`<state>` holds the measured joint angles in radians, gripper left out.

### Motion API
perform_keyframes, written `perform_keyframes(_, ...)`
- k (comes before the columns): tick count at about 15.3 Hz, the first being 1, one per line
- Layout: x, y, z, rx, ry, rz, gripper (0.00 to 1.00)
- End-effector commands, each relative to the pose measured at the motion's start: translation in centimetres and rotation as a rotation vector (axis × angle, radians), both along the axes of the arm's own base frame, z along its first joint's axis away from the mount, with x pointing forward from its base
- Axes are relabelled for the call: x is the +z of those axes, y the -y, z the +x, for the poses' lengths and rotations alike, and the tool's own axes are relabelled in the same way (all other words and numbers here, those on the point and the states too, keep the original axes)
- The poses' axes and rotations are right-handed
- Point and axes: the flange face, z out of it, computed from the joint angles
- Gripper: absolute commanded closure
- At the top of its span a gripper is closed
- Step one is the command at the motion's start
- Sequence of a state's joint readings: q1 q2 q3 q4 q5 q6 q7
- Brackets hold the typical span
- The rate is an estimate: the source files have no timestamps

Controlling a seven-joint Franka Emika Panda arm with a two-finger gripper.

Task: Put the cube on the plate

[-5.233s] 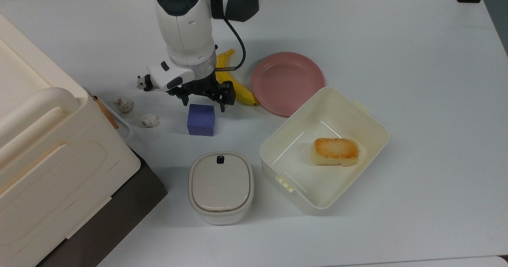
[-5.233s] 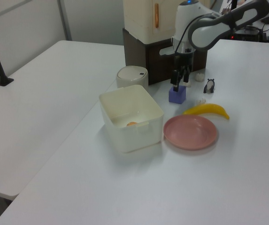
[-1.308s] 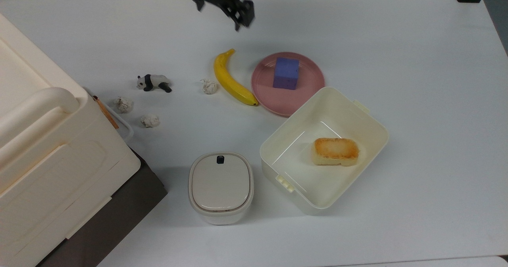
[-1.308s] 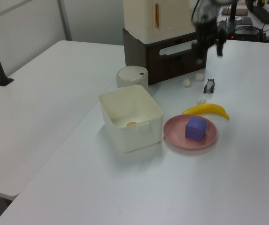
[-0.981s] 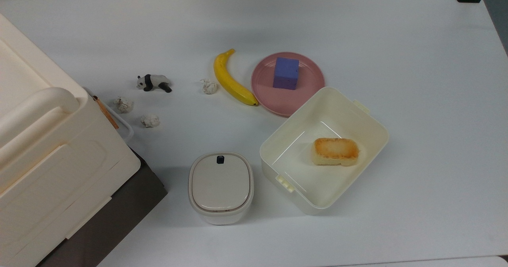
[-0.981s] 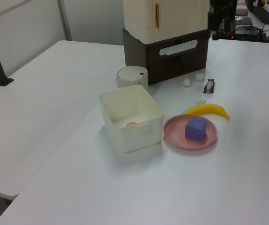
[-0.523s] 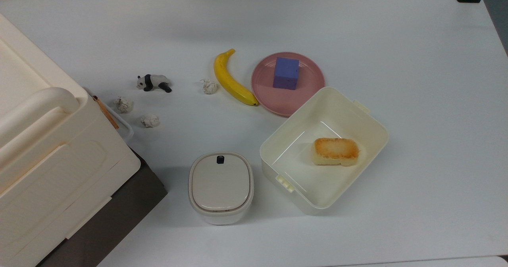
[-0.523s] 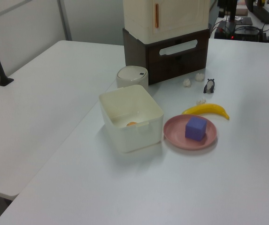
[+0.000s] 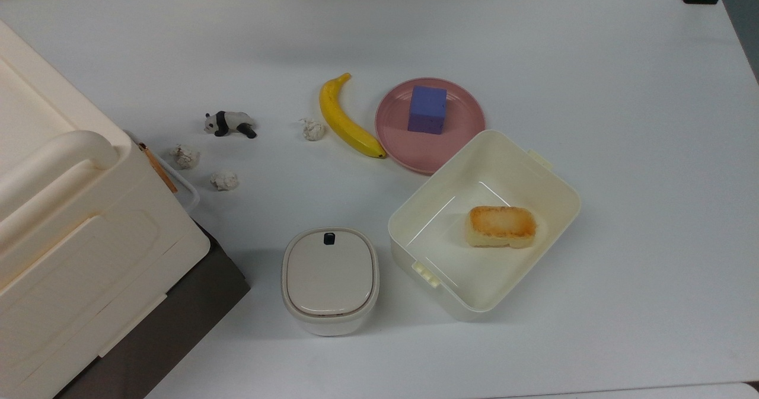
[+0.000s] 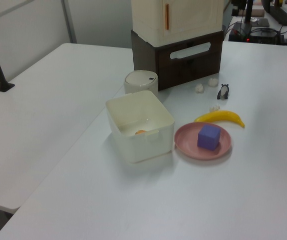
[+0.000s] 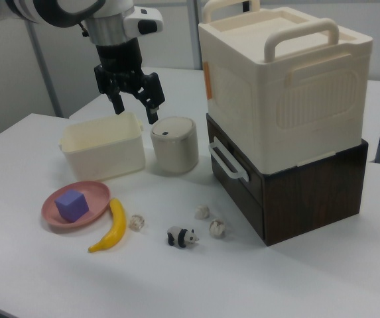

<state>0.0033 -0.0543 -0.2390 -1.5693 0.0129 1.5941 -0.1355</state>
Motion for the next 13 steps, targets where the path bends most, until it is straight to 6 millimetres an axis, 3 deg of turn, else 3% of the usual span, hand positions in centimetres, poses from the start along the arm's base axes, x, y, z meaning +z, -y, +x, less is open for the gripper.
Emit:
perform_keyframes(1, -0.2, -0.2, 0.7, 0.032, 0.027, 0.005, 0.0)
perform_keyframes(8, -1.9, -4.3, 2.3, -0.047, 0.005, 0.109, 0.0)
perform_keyframes(13, -2.1, -4.6, 2.3, -0.035, 0.0, 0.106, 0.0)
